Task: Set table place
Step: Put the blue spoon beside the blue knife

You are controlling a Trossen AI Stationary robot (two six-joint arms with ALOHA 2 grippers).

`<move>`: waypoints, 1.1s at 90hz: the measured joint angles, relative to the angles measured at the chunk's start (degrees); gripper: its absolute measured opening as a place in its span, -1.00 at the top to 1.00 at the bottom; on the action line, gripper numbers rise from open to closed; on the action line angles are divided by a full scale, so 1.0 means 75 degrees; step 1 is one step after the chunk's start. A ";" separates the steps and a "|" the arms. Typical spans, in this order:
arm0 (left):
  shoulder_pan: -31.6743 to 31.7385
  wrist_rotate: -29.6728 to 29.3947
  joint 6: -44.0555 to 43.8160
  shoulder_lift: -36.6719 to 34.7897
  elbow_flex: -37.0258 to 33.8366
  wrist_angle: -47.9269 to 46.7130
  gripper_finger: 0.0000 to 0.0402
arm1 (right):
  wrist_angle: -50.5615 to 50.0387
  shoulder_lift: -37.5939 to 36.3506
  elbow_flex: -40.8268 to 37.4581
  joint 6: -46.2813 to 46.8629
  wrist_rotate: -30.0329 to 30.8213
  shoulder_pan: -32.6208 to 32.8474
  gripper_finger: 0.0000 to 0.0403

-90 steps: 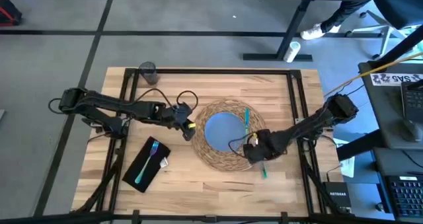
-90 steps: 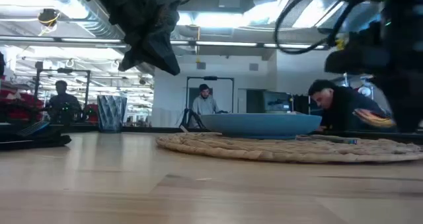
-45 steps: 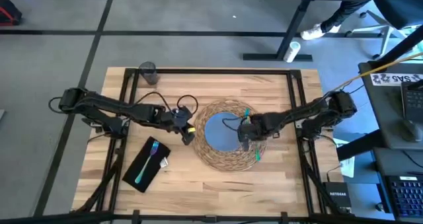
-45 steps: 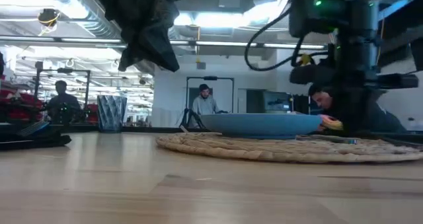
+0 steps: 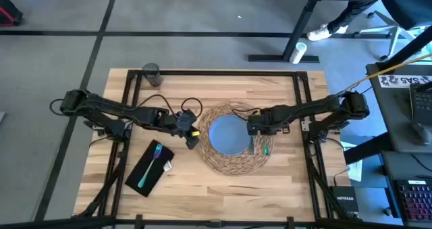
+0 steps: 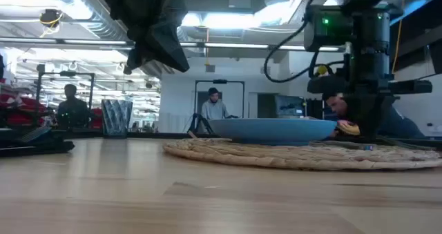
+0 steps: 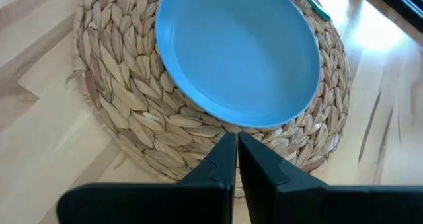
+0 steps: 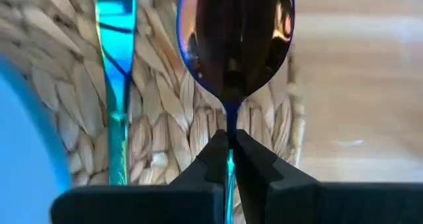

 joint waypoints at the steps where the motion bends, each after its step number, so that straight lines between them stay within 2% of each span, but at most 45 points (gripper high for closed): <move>1: 0.0000 0.0000 0.0001 0.0000 0.0000 -0.0002 1.00 | 0.0056 0.0000 -0.0031 0.0001 -0.0016 0.0001 1.00; 16: 0.0006 0.0000 0.0007 0.0000 0.0000 0.0008 1.00 | 0.0772 -0.0016 -0.0365 0.0340 -0.0064 -0.0005 1.00; 84: 0.0009 0.0000 0.0036 0.0000 0.0000 0.0022 1.00 | 0.0823 -0.0009 -0.0396 0.0440 -0.0088 -0.0057 1.00; 99: 0.0009 -0.0003 0.0038 0.0000 0.0000 0.0025 1.00 | 0.0829 0.0003 -0.0396 0.0521 -0.0088 -0.0057 0.89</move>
